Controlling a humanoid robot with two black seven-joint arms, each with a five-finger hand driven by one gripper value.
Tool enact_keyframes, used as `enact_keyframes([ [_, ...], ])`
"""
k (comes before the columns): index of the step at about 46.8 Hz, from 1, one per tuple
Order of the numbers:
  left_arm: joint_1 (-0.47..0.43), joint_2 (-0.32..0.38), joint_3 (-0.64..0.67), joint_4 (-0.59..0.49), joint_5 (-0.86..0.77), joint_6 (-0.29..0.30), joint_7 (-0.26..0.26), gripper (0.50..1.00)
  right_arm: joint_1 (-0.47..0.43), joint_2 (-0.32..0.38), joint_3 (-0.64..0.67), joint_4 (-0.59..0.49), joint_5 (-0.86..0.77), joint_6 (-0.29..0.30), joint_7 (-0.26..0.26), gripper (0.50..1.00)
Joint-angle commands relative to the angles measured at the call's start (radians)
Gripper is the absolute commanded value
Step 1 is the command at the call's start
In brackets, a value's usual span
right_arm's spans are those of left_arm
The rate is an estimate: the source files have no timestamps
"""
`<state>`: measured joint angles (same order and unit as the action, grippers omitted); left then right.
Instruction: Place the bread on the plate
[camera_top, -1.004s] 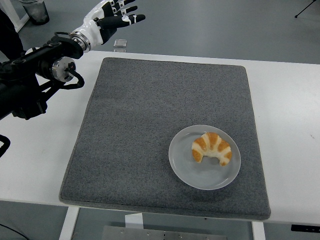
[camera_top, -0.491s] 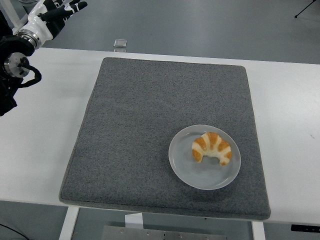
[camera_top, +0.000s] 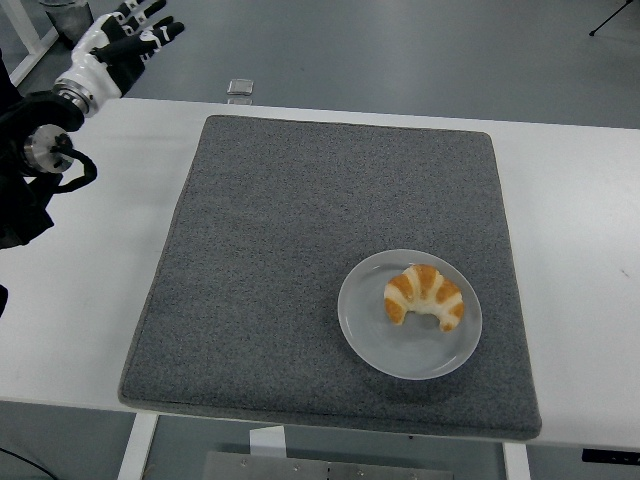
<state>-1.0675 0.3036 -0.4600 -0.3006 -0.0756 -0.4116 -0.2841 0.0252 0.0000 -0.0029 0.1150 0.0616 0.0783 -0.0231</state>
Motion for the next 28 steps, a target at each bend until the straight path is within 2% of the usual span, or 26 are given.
enact_keyframes([
  [1,0.000,-0.041,-0.011,0.000,-0.029,-0.001,0.000,0.996,0.007,0.000,0.001,0.000,0.001,0.000,0.000,0.952],
  [14,0.000,-0.147,-0.017,0.000,-0.038,0.005,0.000,0.996,0.007,0.000,0.001,0.002,0.001,-0.006,0.000,0.952],
  [28,0.003,-0.156,-0.016,0.001,-0.036,0.005,0.000,0.999,0.006,0.000,0.001,0.005,0.001,-0.006,0.000,0.952],
])
